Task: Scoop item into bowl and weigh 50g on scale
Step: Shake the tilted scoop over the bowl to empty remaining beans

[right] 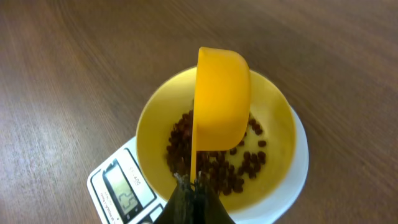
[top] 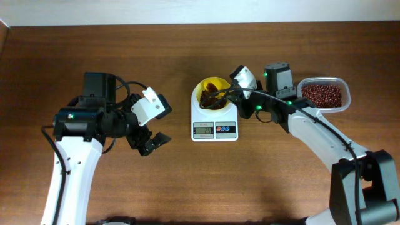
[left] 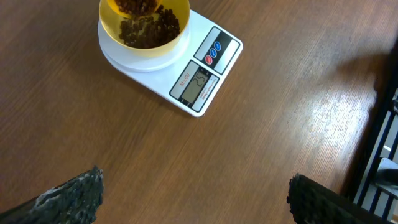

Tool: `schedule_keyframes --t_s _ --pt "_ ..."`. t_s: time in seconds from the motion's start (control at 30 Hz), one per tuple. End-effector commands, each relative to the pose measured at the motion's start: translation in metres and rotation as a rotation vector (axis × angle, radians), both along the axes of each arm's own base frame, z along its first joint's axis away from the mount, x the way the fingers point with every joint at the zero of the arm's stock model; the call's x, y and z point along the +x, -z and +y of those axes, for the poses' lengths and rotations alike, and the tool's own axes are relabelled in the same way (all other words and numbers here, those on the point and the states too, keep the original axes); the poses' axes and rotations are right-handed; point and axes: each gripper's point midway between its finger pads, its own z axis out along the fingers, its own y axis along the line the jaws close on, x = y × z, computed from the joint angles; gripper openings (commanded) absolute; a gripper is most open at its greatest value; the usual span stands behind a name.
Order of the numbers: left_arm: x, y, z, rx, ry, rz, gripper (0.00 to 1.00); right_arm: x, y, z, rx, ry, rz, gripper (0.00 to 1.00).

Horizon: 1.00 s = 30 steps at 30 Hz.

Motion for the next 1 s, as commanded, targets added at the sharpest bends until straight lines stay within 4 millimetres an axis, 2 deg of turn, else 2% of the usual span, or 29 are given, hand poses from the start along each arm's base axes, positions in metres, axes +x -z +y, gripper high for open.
schedule_keyframes --t_s 0.0,0.2,0.43,0.77,0.83,0.97 --pt "0.001 -0.003 0.000 -0.006 -0.009 0.000 0.99 0.004 -0.014 -0.003 -0.037 0.021 -0.056 0.04" --pt "0.001 -0.002 0.000 -0.005 -0.008 -0.001 0.99 0.004 -0.011 -0.005 -0.053 0.033 -0.046 0.04" --pt "0.001 -0.003 0.000 -0.006 -0.009 0.000 0.99 0.005 -0.019 -0.004 -0.039 0.028 -0.069 0.04" --pt "0.001 -0.002 0.000 -0.005 -0.008 -0.001 0.99 0.006 -0.020 -0.003 -0.037 0.028 -0.078 0.04" --pt "0.001 -0.002 0.000 -0.006 -0.009 0.000 0.99 0.009 -0.026 -0.003 -0.029 0.029 -0.103 0.04" --pt "0.001 -0.003 0.000 -0.006 -0.009 0.000 0.99 0.009 -0.053 -0.003 -0.009 0.031 -0.170 0.04"
